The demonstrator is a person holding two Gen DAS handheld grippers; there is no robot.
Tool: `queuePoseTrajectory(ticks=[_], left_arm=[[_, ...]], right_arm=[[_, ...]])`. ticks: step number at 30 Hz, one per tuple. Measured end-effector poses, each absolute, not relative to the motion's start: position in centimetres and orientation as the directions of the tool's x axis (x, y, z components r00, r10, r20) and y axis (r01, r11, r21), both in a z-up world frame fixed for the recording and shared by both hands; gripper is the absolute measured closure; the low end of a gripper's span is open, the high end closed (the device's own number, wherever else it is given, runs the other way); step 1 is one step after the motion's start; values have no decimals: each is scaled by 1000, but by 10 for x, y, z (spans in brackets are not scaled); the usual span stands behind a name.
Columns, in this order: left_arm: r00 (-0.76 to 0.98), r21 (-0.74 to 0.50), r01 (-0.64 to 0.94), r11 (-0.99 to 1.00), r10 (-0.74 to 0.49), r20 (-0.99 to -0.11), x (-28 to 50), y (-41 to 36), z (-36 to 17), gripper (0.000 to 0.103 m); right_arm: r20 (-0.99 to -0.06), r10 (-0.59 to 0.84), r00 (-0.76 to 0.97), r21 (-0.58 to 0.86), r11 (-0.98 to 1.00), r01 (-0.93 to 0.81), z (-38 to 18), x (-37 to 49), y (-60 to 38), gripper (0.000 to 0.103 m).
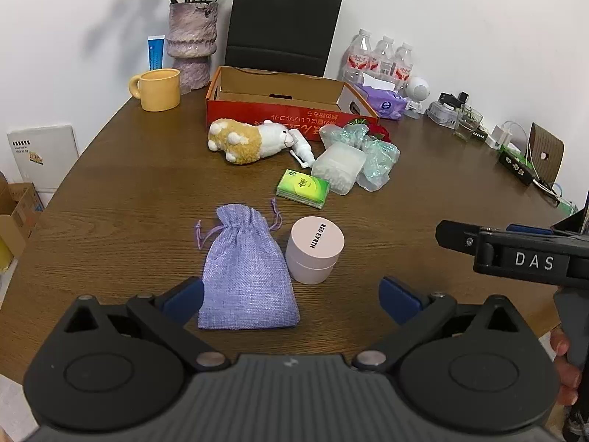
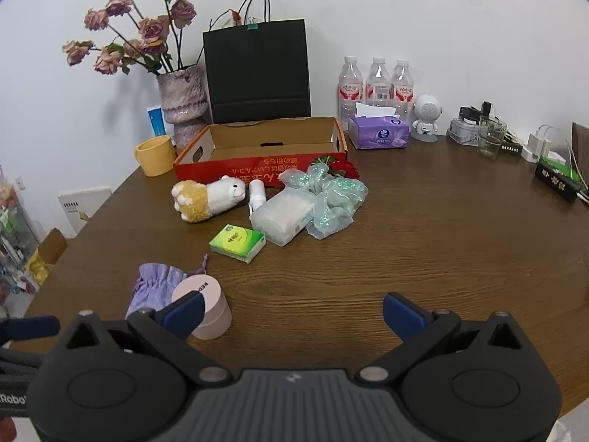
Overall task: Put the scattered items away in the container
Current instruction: 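Move both tools toward the purple pouch and pink jar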
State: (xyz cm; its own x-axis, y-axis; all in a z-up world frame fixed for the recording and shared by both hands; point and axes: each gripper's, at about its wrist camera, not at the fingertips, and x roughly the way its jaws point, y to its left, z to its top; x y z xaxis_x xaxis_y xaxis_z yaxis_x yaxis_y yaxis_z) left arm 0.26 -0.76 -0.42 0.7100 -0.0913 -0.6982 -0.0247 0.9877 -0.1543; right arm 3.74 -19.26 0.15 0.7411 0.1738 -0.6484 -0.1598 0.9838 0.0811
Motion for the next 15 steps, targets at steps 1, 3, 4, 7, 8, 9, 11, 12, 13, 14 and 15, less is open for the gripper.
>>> queuePoseTrajectory(ticks=[1, 3, 4, 7, 8, 9, 11, 12, 13, 14, 15], left_arm=[[707, -156, -22, 988, -95, -701, 2, -8, -4, 0], [703, -154, -17, 988, -98, -705, 1, -8, -3, 0], [703, -153, -17, 988, -97, -705, 1, -9, -2, 0], [706, -158, -19, 987, -99, -701, -1, -8, -1, 0], [708, -158, -21, 987, -97, -700, -1, -8, 0, 0], [708, -157, -22, 987, -96, -700, -2, -9, 0, 0], [708, -158, -23, 987, -96, -700, -2, -9, 0, 0], [707, -158, -22, 987, -96, -701, -2, -10, 0, 0], [707, -157, -20, 987, -97, -700, -2, -10, 0, 0], [707, -157, -18, 987, -99, -700, -2, -10, 0, 0], [707, -158, -17, 987, -100, -700, -2, -10, 0, 0]], right_arm=[[-653, 173, 737, 79, 984, -161, 2, 37, -193, 0], [-662, 172, 729, 76, 984, -164, 2, 37, -192, 0], [-667, 172, 725, 74, 984, -165, 2, 36, -192, 0], [-680, 170, 713, 68, 983, -169, 2, 35, -192, 0], [-688, 169, 706, 67, 983, -171, 1, 35, -192, 0], [-697, 166, 697, 64, 983, -170, 1, 35, -192, 0], [-706, 163, 689, 60, 983, -171, 1, 33, -192, 0], [-710, 162, 686, 58, 983, -172, 1, 32, -192, 0], [-709, 160, 687, 53, 983, -174, 2, 31, -192, 0], [-707, 157, 689, 47, 983, -176, 3, 30, -192, 0], [-704, 158, 693, 44, 983, -179, 4, 29, -192, 0]])
